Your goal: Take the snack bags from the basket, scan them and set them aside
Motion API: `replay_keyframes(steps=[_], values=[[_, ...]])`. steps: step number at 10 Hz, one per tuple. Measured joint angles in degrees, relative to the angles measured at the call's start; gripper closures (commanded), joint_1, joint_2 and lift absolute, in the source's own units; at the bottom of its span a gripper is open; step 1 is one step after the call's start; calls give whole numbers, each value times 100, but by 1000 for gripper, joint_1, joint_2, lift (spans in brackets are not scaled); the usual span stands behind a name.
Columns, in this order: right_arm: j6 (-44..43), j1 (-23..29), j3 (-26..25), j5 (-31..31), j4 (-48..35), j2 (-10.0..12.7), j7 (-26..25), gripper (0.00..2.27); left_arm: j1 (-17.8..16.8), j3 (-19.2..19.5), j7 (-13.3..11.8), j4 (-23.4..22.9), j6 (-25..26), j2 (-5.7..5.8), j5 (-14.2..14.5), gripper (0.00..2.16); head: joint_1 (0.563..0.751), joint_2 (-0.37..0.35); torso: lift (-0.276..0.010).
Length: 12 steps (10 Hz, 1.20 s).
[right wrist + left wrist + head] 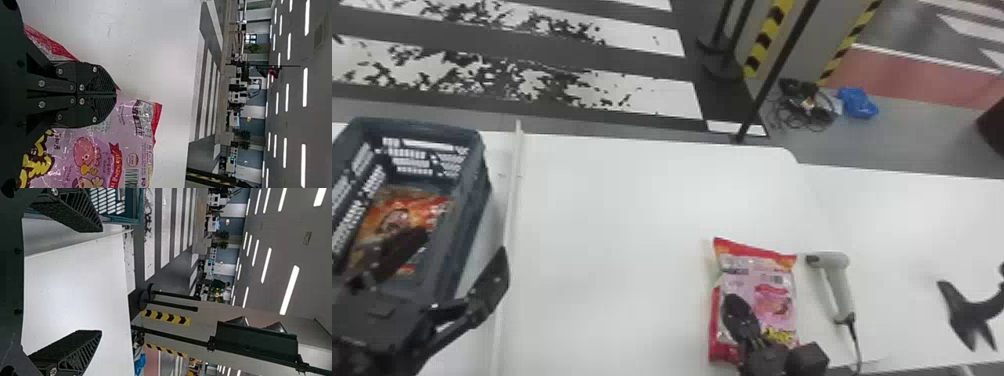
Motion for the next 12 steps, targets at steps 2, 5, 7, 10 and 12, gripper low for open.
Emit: replay_keyframes(steps=[2, 5, 7, 10, 12], values=[[-225, 102, -85, -59, -401, -35, 4, 2256, -42, -9, -1, 36, 8, -1, 17, 73, 695, -276, -75], [168, 232, -636, -122, -1218, 8, -87, 2256, -44, -13, -1, 37, 16, 37, 22, 73, 695, -317, -75], [471, 31, -853, -143, -1040, 11, -227, 2256, -54, -11, -10, 54, 15, 60, 60, 73, 695, -350, -75], [621, -368, -1068, -148, -442, -38, -287, 2256, -71, -21, -10, 56, 16, 62, 63, 73, 695, -350, -75], [635, -580, -1179, -211, -205, -119, -408, 2256, -80, -24, -10, 85, 16, 46, 63, 73, 695, -350, -75]])
